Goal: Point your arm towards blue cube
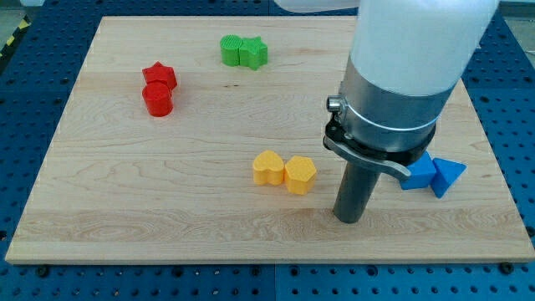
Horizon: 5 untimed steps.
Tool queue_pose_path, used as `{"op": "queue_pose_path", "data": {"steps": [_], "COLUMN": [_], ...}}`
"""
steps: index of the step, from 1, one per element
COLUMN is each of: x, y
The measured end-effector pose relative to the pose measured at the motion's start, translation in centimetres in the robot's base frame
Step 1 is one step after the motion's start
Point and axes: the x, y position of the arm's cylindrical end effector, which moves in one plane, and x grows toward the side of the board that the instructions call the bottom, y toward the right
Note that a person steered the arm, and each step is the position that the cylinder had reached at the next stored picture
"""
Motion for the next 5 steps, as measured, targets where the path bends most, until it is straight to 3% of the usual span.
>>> {"op": "queue_pose_path", "data": {"steps": [3, 5], "x": [-0.9, -7.4], "y": [0.7, 1.2]}}
